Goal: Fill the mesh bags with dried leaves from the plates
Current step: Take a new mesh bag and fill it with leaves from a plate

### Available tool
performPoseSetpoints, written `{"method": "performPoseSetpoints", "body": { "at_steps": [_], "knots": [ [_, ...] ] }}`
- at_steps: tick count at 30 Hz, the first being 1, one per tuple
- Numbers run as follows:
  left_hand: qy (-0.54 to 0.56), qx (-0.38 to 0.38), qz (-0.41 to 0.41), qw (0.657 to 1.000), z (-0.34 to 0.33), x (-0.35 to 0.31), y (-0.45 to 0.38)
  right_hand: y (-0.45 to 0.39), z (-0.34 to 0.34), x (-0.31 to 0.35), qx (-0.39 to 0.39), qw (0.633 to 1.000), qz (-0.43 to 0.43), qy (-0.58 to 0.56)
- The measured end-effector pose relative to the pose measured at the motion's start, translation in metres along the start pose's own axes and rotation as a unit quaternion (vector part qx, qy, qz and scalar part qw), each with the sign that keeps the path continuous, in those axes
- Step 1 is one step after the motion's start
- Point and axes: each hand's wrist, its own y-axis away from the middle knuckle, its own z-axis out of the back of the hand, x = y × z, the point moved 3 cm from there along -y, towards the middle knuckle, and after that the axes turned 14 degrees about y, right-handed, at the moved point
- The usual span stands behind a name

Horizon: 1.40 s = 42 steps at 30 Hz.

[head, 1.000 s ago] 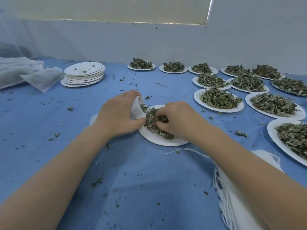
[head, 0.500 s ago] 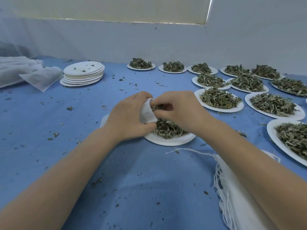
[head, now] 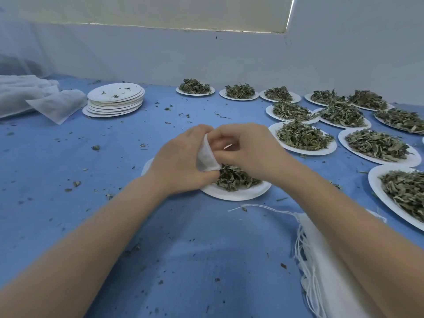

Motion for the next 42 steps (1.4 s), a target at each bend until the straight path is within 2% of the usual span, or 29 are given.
{"method": "performPoseSetpoints", "body": {
  "at_steps": [2, 4, 6, 8, 10, 16, 21, 25, 27, 32, 38, 42],
  "knots": [
    [-0.019, -0.013, 0.006, 1.0, 0.005, 0.004, 0.0, -0.001, 0.015, -0.008, -0.009, 1.0, -0.005, 0.01],
    [-0.032, -0.028, 0.015, 0.999, 0.008, 0.008, -0.001, -0.002, 0.03, -0.016, -0.004, 0.993, -0.024, 0.112],
    [-0.035, -0.03, 0.014, 0.999, 0.01, 0.009, -0.001, 0.0, 0.031, -0.025, 0.092, 0.965, -0.068, 0.237],
    [-0.037, -0.029, 0.008, 0.999, 0.009, 0.009, -0.001, 0.003, 0.025, -0.032, 0.193, 0.92, -0.112, 0.322],
    [-0.045, -0.031, 0.004, 0.999, 0.009, 0.008, 0.0, 0.004, 0.016, -0.034, 0.224, 0.905, -0.122, 0.34],
    [-0.048, -0.032, 0.002, 0.998, 0.009, 0.008, 0.001, -0.001, 0.017, -0.035, 0.162, 0.931, -0.092, 0.314],
    [-0.053, -0.023, 0.005, 0.998, 0.008, 0.008, 0.001, -0.003, 0.044, -0.035, 0.062, 0.967, -0.093, 0.228],
    [-0.054, -0.01, 0.008, 0.998, 0.008, 0.007, 0.0, -0.003, 0.05, -0.026, 0.0, 0.987, -0.059, 0.151],
    [-0.051, -0.01, 0.014, 0.999, 0.007, 0.006, 0.0, -0.002, 0.044, -0.019, -0.004, 0.991, -0.045, 0.125],
    [-0.048, -0.006, 0.014, 0.999, 0.005, 0.002, 0.0, 0.0, 0.027, -0.007, 0.019, 0.987, -0.012, 0.159],
    [-0.064, 0.002, -0.025, 0.998, -0.004, -0.006, 0.0, -0.003, 0.008, -0.001, -0.015, 0.98, 0.008, 0.199],
    [-0.044, -0.015, -0.011, 0.999, -0.002, -0.003, 0.001, -0.004, 0.008, -0.003, -0.023, 0.977, 0.005, 0.214]
  ]
}}
